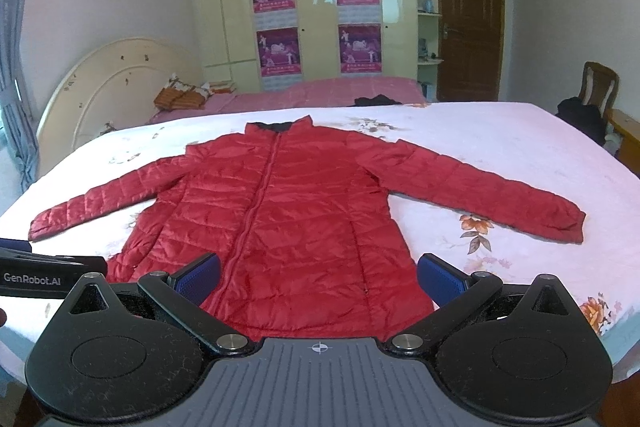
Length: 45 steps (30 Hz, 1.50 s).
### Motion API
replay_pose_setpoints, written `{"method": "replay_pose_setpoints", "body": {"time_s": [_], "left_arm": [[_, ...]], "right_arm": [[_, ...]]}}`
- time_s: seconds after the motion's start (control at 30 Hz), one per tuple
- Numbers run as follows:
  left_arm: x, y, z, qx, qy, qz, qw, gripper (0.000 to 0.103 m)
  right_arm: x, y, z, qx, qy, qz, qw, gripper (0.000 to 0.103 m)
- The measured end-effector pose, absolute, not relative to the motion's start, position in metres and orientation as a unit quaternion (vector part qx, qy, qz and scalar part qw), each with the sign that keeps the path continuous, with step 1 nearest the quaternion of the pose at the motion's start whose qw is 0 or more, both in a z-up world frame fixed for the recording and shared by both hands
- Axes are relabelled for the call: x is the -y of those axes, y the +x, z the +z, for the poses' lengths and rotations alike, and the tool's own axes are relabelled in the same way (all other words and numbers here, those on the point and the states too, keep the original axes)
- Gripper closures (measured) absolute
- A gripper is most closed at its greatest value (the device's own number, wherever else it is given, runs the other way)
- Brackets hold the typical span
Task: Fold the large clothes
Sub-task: 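Move the right tool to the sleeve cuff and close on it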
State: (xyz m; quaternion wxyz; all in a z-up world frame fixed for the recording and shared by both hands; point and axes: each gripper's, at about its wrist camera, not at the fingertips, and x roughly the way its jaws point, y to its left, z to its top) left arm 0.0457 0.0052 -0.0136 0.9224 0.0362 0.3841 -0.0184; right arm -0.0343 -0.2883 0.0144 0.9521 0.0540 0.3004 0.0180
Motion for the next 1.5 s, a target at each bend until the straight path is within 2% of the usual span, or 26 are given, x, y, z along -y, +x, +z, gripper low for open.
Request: {"method": "replay_pose_setpoints", "body": {"time_s": [0.7,1.2,1.5], "left_arm": [[-0.025,0.171,-0.033,-0.377,0.049,-0.03,0.924,0.0],[-0.051,0.26,-0.059,-0.412,0.062,-0.046,0.908,0.0],[-0.039,0.285,-0.076,-0.433,0.059,-0.034,0.899,0.001]], "right_arm": [[0.302,0.057,-0.007,-0.313,0.071,-0.079,0.944,0.0],[0.298,0.124,-0.011,-0.315,0.086,-0.15,0.933,0.0],[0.344,0.144,-0.028,-0.328,0.085,-0.183,0.923,0.0]]}}
